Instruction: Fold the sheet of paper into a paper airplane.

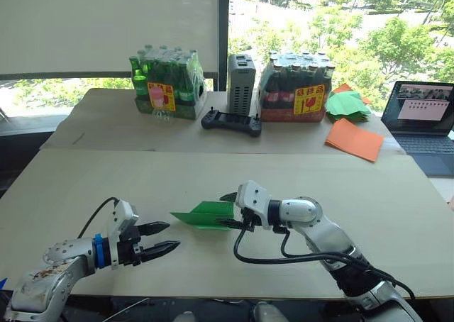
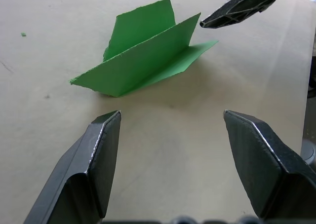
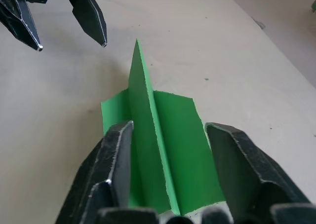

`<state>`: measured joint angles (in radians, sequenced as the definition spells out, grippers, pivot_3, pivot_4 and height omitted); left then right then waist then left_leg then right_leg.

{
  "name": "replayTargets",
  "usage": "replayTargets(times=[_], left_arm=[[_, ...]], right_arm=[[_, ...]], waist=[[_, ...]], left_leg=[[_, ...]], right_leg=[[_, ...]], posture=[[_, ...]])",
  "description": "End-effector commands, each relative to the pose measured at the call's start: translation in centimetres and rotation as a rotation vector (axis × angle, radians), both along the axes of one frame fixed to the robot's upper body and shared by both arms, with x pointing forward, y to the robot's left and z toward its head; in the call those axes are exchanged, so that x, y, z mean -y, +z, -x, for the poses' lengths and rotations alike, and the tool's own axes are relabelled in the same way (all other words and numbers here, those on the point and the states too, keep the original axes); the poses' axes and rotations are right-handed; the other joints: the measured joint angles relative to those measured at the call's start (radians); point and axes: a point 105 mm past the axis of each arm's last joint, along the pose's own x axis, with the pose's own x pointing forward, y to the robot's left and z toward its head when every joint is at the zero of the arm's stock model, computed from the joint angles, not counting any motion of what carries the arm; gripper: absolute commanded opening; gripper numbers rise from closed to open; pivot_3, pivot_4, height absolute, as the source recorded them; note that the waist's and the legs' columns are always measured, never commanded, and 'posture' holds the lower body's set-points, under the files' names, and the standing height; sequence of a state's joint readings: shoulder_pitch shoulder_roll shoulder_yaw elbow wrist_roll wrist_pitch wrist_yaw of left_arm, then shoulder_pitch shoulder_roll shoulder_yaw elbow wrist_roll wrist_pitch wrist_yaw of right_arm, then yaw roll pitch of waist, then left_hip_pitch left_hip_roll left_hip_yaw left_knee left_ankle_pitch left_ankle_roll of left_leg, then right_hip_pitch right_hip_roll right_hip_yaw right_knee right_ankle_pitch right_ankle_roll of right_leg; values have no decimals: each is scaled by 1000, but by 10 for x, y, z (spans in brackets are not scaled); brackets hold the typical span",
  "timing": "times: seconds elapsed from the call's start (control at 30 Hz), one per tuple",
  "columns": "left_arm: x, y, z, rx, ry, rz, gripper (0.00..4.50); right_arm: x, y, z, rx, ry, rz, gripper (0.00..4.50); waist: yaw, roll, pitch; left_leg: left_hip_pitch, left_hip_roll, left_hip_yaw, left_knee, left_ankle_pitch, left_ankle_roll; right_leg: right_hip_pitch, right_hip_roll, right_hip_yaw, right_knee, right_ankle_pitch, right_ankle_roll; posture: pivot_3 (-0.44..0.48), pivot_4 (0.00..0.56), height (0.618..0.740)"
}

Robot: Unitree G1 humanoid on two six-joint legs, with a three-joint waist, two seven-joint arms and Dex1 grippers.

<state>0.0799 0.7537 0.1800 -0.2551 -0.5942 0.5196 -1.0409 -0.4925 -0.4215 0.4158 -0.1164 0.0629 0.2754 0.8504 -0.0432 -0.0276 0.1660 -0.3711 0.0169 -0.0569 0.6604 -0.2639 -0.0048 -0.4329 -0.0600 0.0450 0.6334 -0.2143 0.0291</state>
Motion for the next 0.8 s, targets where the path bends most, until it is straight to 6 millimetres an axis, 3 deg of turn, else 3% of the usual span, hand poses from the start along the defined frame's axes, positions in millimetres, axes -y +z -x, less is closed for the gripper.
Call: replayTargets(times=[0.03,0.17,0.47,0.67,0.8], left_arm=[[0,8,0,43,-12,5,3496],[6,15,-2,61,-23,9,3496],[21,34,-3,87,-47,17,3496],[28,39,-3,88,-48,22,3496],[33,43,-2,90,-51,25,3496]], right_arm=[[-4,7,2,36,43,-13,1212],[-4,0,0,30,48,1,28],[-5,10,0,42,64,-24,28],[-5,7,-3,47,67,0,1868],[-5,1,-4,33,69,9,1868]], waist=[[0,0,0],[-1,0,0],[-2,0,0],[-1,0,0],[-2,0,0]], left_leg=[[0,0,0,0,0,0],[0,0,0,0,0,0],[0,0,0,0,0,0],[1,0,0,0,0,0],[1,0,0,0,0,0]], right_leg=[[0,0,0,0,0,0],[0,0,0,0,0,0],[0,0,0,1,0,0],[0,0,0,2,0,0],[0,0,0,2,0,0]], posture=[[0,150,740],[0,150,740],[0,150,740],[0,150,740],[0,150,740]])
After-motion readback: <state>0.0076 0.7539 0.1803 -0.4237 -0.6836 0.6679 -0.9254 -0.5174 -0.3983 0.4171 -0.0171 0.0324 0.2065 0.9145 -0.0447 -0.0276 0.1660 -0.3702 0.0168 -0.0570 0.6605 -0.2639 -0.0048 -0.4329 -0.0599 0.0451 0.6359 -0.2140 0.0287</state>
